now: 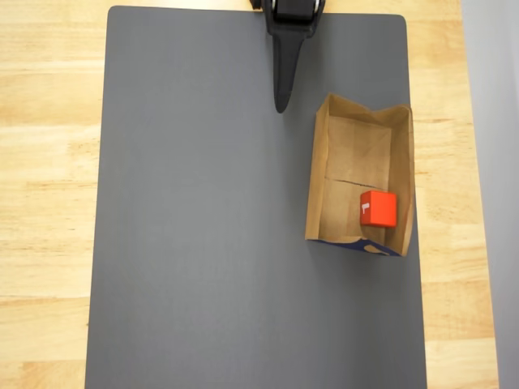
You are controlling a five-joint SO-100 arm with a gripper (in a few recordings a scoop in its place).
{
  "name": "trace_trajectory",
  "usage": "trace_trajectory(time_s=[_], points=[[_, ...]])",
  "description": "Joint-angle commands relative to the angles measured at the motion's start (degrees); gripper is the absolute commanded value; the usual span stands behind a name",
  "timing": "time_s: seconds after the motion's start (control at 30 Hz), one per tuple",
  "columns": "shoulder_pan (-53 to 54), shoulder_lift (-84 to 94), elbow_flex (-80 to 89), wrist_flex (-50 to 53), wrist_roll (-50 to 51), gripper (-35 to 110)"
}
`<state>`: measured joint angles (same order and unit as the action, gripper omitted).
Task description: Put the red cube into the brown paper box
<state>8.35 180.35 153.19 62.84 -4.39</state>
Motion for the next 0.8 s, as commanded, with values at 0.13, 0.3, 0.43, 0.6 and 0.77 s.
trace_trajectory(time_s=[0.13,0.3,0.43,0.6,0.77], points=[[0.6,-0.3,-0.1,0.4,-0.2,0],[0.6,-0.3,-0.1,0.4,-0.2,0],[0.6,-0.3,-0.1,0.4,-0.2,0],[0.6,-0.3,-0.1,0.4,-0.2,0],[0.6,-0.3,-0.1,0.4,-0.2,0]])
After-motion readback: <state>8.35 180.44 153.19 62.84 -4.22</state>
